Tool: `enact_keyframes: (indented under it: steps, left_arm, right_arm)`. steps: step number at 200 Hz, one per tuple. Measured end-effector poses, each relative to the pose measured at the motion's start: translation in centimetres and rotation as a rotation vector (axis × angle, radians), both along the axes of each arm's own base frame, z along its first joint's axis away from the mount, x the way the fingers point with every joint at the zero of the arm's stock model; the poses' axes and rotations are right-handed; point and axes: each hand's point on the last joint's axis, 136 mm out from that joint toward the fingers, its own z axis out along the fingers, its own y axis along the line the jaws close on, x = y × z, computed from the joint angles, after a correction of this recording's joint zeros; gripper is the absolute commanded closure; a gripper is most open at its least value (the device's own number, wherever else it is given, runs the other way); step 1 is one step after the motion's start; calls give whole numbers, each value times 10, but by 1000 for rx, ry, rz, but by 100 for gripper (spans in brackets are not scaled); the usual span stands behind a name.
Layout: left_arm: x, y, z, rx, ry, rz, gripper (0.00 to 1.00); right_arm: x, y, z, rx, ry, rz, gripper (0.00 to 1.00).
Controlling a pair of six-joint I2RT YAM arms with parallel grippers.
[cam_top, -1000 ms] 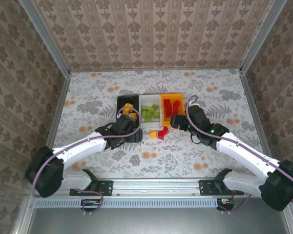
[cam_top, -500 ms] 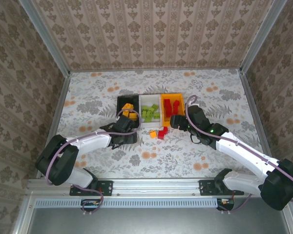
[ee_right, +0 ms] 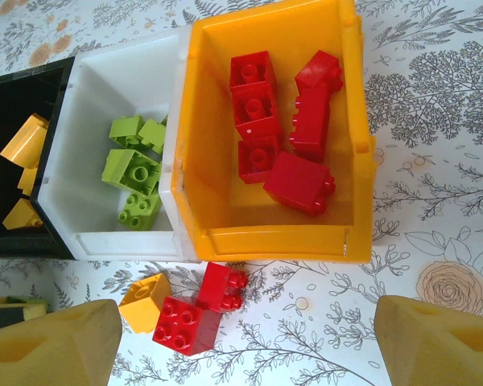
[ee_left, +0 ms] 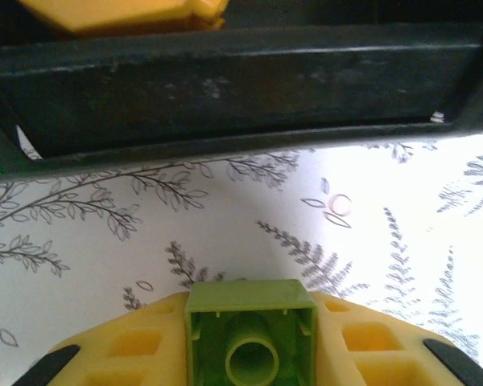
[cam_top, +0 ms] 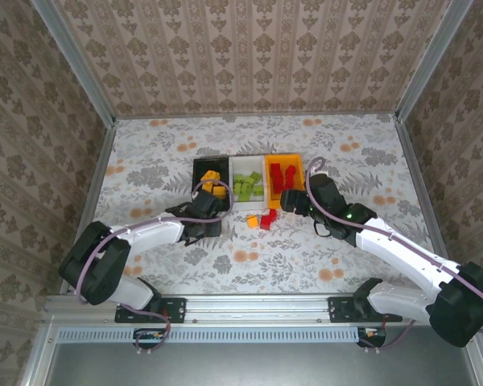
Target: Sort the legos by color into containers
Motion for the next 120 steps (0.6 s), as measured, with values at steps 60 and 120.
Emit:
enact_keyframes:
  steps: [60, 120]
  left_arm:
    - [15, -56, 85, -129, -149, -103, 71]
    - [72, -120, 130, -163, -240, -176, 70]
  right_arm:
    - [0, 0, 1, 1, -2, -1, 17]
    - [-2, -7, -6, -8, 7, -15, 16]
